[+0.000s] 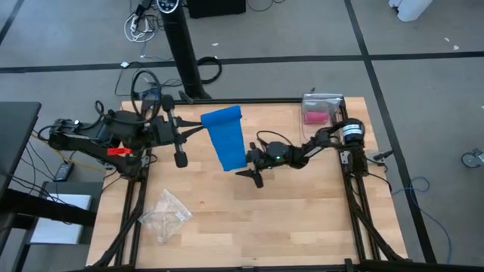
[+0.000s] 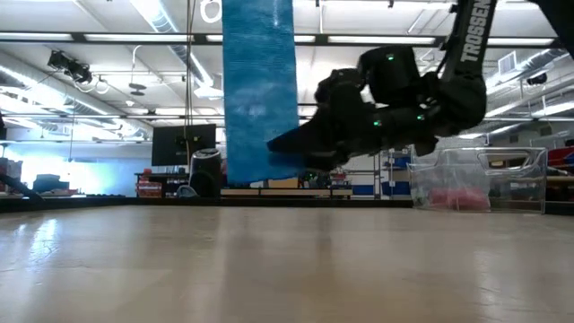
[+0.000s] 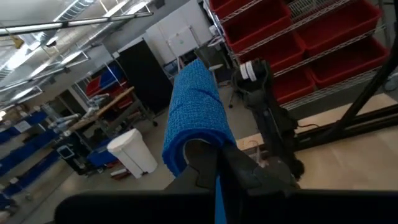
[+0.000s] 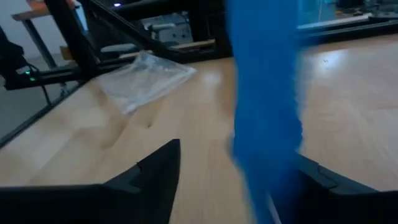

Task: Roll bandage
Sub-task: Roll the blue bandage

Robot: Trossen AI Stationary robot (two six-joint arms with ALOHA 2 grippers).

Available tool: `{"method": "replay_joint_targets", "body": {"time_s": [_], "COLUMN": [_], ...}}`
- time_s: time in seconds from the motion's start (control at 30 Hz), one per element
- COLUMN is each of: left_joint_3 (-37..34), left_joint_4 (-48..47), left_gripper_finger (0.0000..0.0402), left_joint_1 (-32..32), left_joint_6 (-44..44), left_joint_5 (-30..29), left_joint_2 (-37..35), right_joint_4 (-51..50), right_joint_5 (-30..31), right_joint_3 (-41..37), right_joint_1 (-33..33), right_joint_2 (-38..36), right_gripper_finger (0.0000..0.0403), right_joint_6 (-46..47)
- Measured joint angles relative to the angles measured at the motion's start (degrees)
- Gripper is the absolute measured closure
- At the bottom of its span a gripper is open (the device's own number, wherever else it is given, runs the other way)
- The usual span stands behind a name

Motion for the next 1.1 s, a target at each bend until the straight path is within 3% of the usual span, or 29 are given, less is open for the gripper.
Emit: {"method": "replay_joint_targets", "body": {"time_s": [0.13,0.33,0.8,1.1], "left_joint_3": [0.0,-0.02,-3.94,-12.97], "left_joint_4": [-0.46,-0.8,-4.86,-7.2], "left_gripper_finger": [0.0394,0.0394,0.0394,0.0394], "left_joint_1": [0.0,0.0,3.12,8.37], "left_joint_6": [0.39,0.68,2.74,-0.93], "left_joint_5": [-2.12,-3.44,-9.81,-9.99], "left_joint_2": [-0.11,-1.37,-5.58,-10.56], "right_joint_4": [-0.06,1.18,1.64,-7.15], "right_joint_5": [0.29,6.51,5.89,17.42], "right_joint_3": [0.78,-0.55,-0.46,-0.46], "right_joint_1": [0.47,3.07,17.42,27.44], "right_joint_2": [1.4,1.51,-2.45,-13.11], "right_gripper_finger": [0.0242,0.0387,0.0401,0.0402], "right_joint_6": [1.6,1.94,3.85,2.21]}}
